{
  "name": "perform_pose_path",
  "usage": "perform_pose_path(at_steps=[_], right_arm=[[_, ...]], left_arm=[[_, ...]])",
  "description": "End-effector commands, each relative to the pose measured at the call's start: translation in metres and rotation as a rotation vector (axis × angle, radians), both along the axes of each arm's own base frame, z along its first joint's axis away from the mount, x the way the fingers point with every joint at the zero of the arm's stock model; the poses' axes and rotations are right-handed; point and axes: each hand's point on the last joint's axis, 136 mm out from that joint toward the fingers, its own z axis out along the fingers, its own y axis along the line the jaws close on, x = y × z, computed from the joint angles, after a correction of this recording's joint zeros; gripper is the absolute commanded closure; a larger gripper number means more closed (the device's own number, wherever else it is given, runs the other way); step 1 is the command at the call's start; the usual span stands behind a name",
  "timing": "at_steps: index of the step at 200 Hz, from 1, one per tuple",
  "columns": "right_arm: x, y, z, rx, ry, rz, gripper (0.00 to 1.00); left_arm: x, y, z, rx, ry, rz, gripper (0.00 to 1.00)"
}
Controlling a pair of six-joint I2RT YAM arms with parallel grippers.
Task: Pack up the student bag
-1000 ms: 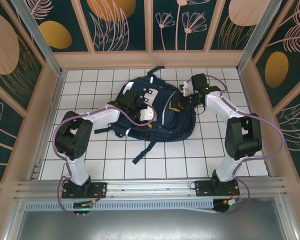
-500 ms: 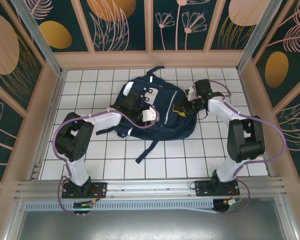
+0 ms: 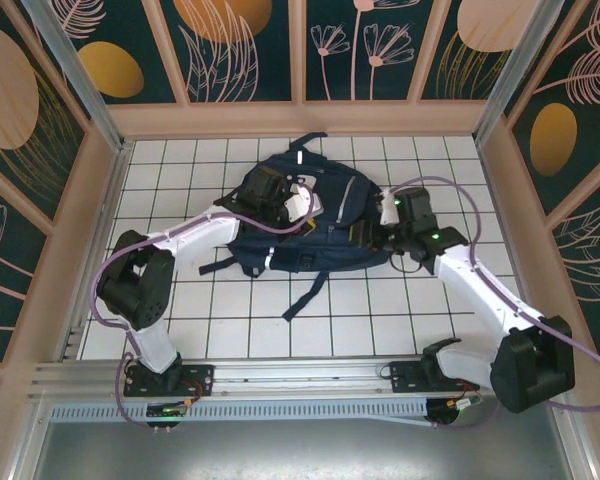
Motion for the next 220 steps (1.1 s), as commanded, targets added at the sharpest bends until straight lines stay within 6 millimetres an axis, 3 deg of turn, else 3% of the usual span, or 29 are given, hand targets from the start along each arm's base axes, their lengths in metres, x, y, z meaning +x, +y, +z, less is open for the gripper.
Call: perform_pose_path(at_steps=[1, 39, 74, 108, 141, 167, 174, 193, 220], right_arm=[[-0.002, 0.034, 0.015, -0.003, -0.066, 0.090, 0.60], [0.026, 0.044, 0.021, -0.006, -0.122, -0.031, 0.61], [0.046, 0.035, 0.017, -0.104, -0.153, -0.173, 0.59], [0.049, 0.047, 0.010, -0.129, -0.146, -0.163, 0.62], [0.056, 0.030, -0.002, -0.309, -0.143, -0.308, 0.65], [0.056, 0.027, -0.006, -0.383, -0.150, -0.341, 0.61], [0.055, 0.027, -0.007, -0.385, -0.147, -0.341, 0.64], [0.055, 0.023, -0.003, -0.403, -0.148, -0.354, 0.82], [0.055, 0.020, 0.003, -0.425, -0.154, -0.333, 0.96]], left_arm=[[0.008, -0.014, 0.042, -0.116, 0.039, 0.020, 1.00], [0.005, -0.016, 0.054, -0.159, 0.056, 0.026, 1.00], [0.002, -0.017, 0.054, -0.167, 0.078, 0.018, 1.00], [-0.001, -0.020, 0.057, -0.189, 0.089, 0.000, 1.00], [-0.002, -0.021, 0.060, -0.204, 0.086, -0.010, 1.00], [-0.003, -0.022, 0.061, -0.201, 0.077, -0.023, 1.00], [-0.003, -0.022, 0.060, -0.197, 0.073, -0.030, 1.00], [-0.003, -0.019, 0.056, -0.174, 0.059, -0.035, 1.00], [-0.003, -0.014, 0.050, -0.127, 0.035, -0.034, 1.00]])
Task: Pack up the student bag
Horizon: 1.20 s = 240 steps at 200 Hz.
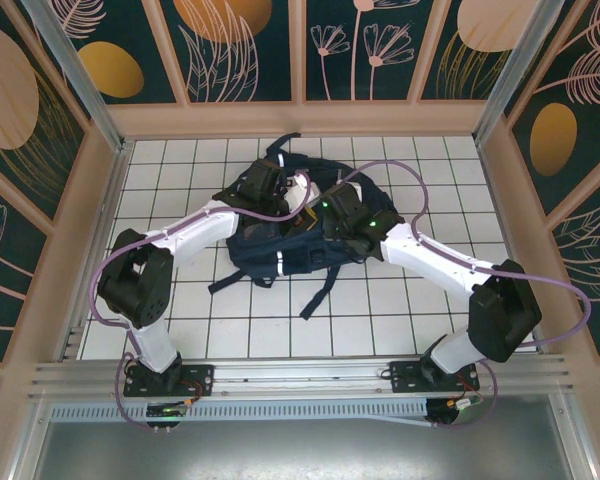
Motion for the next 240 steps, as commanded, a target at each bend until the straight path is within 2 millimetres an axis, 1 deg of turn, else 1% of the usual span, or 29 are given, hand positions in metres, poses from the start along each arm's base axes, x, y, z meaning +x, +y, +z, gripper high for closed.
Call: perform_pose_path(at_steps=[1, 10, 36, 56, 62, 64, 67, 80, 98, 123, 124, 126, 135, 153, 155, 163, 175, 185, 197, 207, 211, 217, 220, 230, 234, 240], right_arm=[[0.008, -0.021, 0.008, -0.078, -0.023, -0.065, 0.96], [0.008, -0.021, 0.007, -0.063, -0.007, -0.051, 1.00], [0.008, -0.026, 0.007, 0.010, 0.050, -0.006, 1.00], [0.009, -0.040, 0.005, 0.029, 0.094, 0.056, 1.00], [0.006, -0.040, 0.003, 0.018, 0.106, 0.087, 1.00], [0.009, -0.048, 0.001, 0.013, 0.109, 0.073, 1.00], [0.010, -0.053, 0.000, 0.007, 0.115, 0.069, 1.00], [0.013, -0.070, -0.005, -0.029, 0.132, 0.074, 1.00], [0.021, -0.095, -0.007, -0.087, 0.127, 0.038, 1.00], [0.032, -0.113, -0.008, -0.133, 0.107, 0.016, 1.00], [0.033, -0.114, -0.008, -0.134, 0.106, 0.015, 1.00], [0.033, -0.115, -0.009, -0.133, 0.107, 0.015, 1.00], [0.036, -0.115, -0.008, -0.130, 0.100, 0.023, 1.00], [0.033, -0.102, -0.006, -0.101, 0.088, 0.102, 1.00], [0.031, -0.097, -0.006, -0.081, 0.090, 0.129, 1.00], [0.025, -0.085, -0.005, -0.041, 0.094, 0.187, 1.00], [0.016, -0.070, -0.003, 0.003, 0.103, 0.252, 1.00], [0.007, -0.054, -0.002, 0.039, 0.121, 0.310, 1.00], [-0.007, -0.024, 0.002, 0.089, 0.139, 0.415, 1.00], [-0.021, 0.005, 0.007, 0.128, 0.142, 0.513, 1.00], [-0.025, 0.014, 0.008, 0.143, 0.142, 0.543, 1.00], [-0.035, 0.034, 0.010, 0.163, 0.140, 0.606, 1.00], [-0.037, 0.041, 0.012, 0.173, 0.138, 0.624, 1.00], [-0.045, 0.064, 0.014, 0.198, 0.130, 0.676, 1.00], [-0.045, 0.070, 0.014, 0.206, 0.128, 0.685, 1.00], [-0.044, 0.078, 0.013, 0.220, 0.123, 0.687, 1.00]], left_arm=[[-0.005, -0.010, 0.035, -0.062, -0.070, -0.078, 1.00], [-0.006, -0.009, 0.033, -0.050, -0.078, -0.086, 1.00], [-0.009, -0.002, 0.024, 0.008, -0.138, -0.128, 1.00], [-0.014, 0.007, 0.015, 0.071, -0.197, -0.172, 1.00], [-0.014, 0.011, 0.012, 0.093, -0.211, -0.175, 1.00], [-0.014, 0.012, 0.011, 0.100, -0.217, -0.177, 1.00], [-0.014, 0.014, 0.010, 0.111, -0.223, -0.180, 1.00], [-0.017, 0.021, 0.001, 0.160, -0.244, -0.213, 1.00], [-0.023, 0.031, -0.011, 0.218, -0.257, -0.261, 1.00], [-0.028, 0.043, -0.026, 0.256, -0.255, -0.305, 1.00], [-0.029, 0.044, -0.021, 0.251, -0.268, -0.303, 1.00], [-0.029, 0.045, -0.017, 0.249, -0.279, -0.301, 1.00], [-0.028, 0.050, -0.017, 0.254, -0.290, -0.300, 1.00], [-0.024, 0.062, -0.021, 0.278, -0.309, -0.299, 1.00], [-0.023, 0.063, -0.021, 0.282, -0.314, -0.299, 1.00], [-0.018, 0.069, -0.023, 0.296, -0.324, -0.284, 1.00], [-0.003, 0.081, -0.023, 0.310, -0.331, -0.224, 1.00], [0.015, 0.090, -0.019, 0.312, -0.331, -0.140, 1.00], [0.035, 0.099, -0.010, 0.294, -0.342, -0.029, 1.00], [0.051, 0.107, -0.002, 0.269, -0.366, 0.068, 1.00], [0.058, 0.111, 0.003, 0.257, -0.378, 0.119, 1.00], [0.071, 0.119, 0.011, 0.234, -0.397, 0.217, 1.00], [0.077, 0.124, 0.015, 0.224, -0.403, 0.271, 0.94], [0.093, 0.140, 0.030, 0.185, -0.420, 0.442, 0.56], [0.096, 0.144, 0.036, 0.168, -0.423, 0.494, 0.44], [0.099, 0.149, 0.044, 0.135, -0.410, 0.558, 0.30]])
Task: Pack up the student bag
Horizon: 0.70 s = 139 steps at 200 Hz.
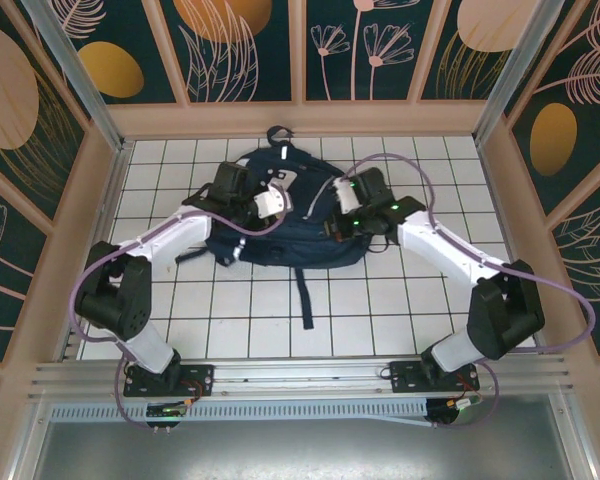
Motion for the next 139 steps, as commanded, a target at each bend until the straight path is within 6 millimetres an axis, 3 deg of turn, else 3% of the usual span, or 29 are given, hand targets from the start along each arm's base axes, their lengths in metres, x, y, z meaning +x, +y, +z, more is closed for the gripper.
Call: perform_pose_path(at_steps=[1, 10, 15, 34, 49, 82, 139], right_arm=[[-0.021, 0.052, 0.015, 0.108, 0.018, 0.144, 1.00], [-0.018, 0.063, 0.015, 0.132, 0.017, 0.148, 1.00], [-0.016, 0.068, 0.015, 0.142, 0.018, 0.149, 1.00], [-0.006, 0.082, 0.016, 0.180, 0.011, 0.158, 1.00], [-0.001, 0.089, 0.015, 0.191, 0.010, 0.168, 1.00], [0.005, 0.096, 0.012, 0.199, 0.008, 0.180, 1.00], [0.010, 0.107, 0.013, 0.236, 0.014, 0.179, 1.00]], left_arm=[[0.066, 0.051, 0.060, -0.158, -0.180, 0.461, 0.27], [0.068, 0.057, 0.069, -0.225, -0.149, 0.546, 0.04], [0.069, 0.060, 0.074, -0.266, -0.124, 0.601, 0.01], [0.063, 0.071, 0.079, -0.425, 0.054, 0.805, 0.01], [0.049, 0.079, 0.064, -0.506, 0.251, 0.986, 0.01], [0.018, 0.049, 0.036, -0.567, 0.618, 0.979, 0.01], [0.004, 0.026, 0.010, -0.716, 0.928, 1.142, 0.15]])
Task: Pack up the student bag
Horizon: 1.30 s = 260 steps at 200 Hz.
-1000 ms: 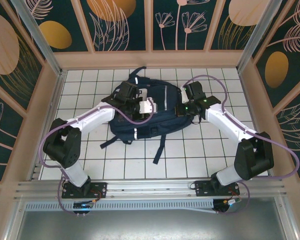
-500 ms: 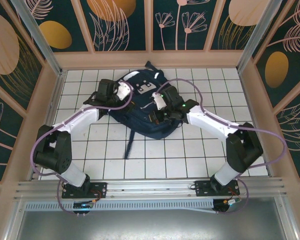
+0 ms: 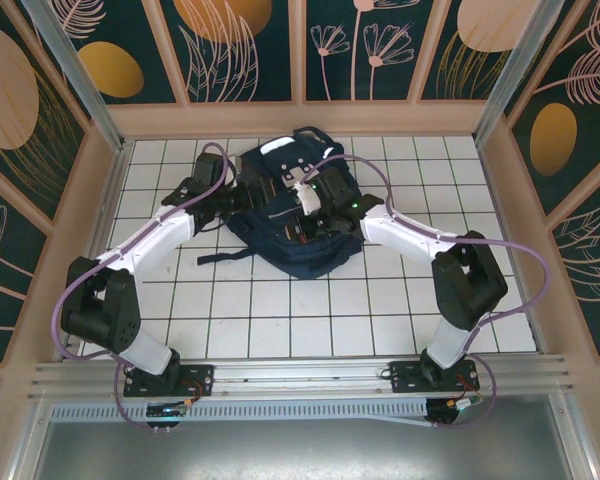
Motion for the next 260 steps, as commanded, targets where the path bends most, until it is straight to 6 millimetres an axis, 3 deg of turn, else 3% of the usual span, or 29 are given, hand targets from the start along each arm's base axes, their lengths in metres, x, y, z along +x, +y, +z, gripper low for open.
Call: perform_pose_path(at_steps=[1, 64, 84, 98, 115, 150, 181, 199, 231, 239, 260], right_arm=[[0.009, 0.023, 0.026, 0.097, -0.052, 0.028, 1.00], [0.002, 0.031, 0.022, 0.097, -0.058, 0.044, 1.00], [0.000, 0.032, 0.022, 0.089, -0.074, 0.051, 1.00], [-0.001, 0.028, 0.018, 0.058, -0.083, 0.051, 1.00], [0.000, 0.014, 0.007, -0.023, -0.108, 0.032, 1.00], [0.005, -0.024, -0.018, -0.232, -0.184, 0.023, 1.00], [0.016, -0.064, -0.039, -0.384, -0.192, -0.040, 1.00], [0.022, -0.078, -0.045, -0.417, -0.191, -0.097, 1.00], [0.025, -0.078, -0.051, -0.405, -0.154, -0.129, 1.00], [0.023, -0.072, -0.050, -0.380, -0.143, -0.110, 1.00], [0.010, -0.037, -0.037, -0.275, -0.131, -0.002, 1.00]], left_arm=[[-0.015, -0.014, -0.023, -0.130, 0.197, 0.090, 0.16], [-0.032, -0.031, -0.070, -0.099, 0.379, 0.164, 0.35], [-0.028, -0.025, -0.073, -0.079, 0.366, 0.199, 0.60], [-0.020, -0.018, -0.065, -0.046, 0.330, 0.205, 0.82], [-0.012, -0.009, -0.053, -0.005, 0.285, 0.194, 1.00], [-0.007, 0.007, -0.044, 0.106, 0.201, 0.066, 1.00], [-0.011, 0.034, -0.050, 0.316, 0.129, -0.032, 1.00], [-0.010, 0.048, -0.053, 0.397, 0.114, -0.071, 1.00], [0.005, 0.064, -0.049, 0.512, 0.064, -0.194, 1.00], [0.013, 0.067, -0.060, 0.515, 0.095, -0.206, 1.00], [0.043, 0.079, -0.066, 0.502, 0.138, -0.160, 0.99]])
